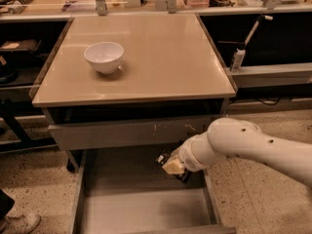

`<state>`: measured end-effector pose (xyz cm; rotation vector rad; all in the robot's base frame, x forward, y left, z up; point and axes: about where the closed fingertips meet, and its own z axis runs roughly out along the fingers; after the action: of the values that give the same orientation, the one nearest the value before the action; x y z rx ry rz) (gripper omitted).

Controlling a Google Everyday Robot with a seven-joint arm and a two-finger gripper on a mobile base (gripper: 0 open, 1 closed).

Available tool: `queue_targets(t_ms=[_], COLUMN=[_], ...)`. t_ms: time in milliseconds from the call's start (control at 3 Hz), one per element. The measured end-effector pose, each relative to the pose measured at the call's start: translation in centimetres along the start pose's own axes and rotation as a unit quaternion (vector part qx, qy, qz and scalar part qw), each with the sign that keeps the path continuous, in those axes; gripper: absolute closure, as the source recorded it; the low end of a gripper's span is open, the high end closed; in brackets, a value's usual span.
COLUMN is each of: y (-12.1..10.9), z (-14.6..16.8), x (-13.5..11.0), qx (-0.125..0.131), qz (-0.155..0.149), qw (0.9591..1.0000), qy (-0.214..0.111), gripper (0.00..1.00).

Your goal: Pick rxbar chocolate from middle drawer and place on counter

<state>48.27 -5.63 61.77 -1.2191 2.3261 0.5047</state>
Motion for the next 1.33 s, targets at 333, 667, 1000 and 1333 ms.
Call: queue_targets(t_ms=[333, 667, 1000, 1333], y=[0.2, -0.2, -1.3, -3.5], z=[-5.2, -9.6, -13.3, -17.6], x=[-2.9, -6.4, -9.9, -14.1], qx=[0.032, 0.068, 0.097, 0.131], qz=[-0.017, -0.035, -0.048, -0.055], qw=[0.9993, 0.9970, 0.9940, 0.9897], qy=[-0.004, -0.009, -0.015, -0.017], gripper=[1.00, 1.00, 1.00, 1.00])
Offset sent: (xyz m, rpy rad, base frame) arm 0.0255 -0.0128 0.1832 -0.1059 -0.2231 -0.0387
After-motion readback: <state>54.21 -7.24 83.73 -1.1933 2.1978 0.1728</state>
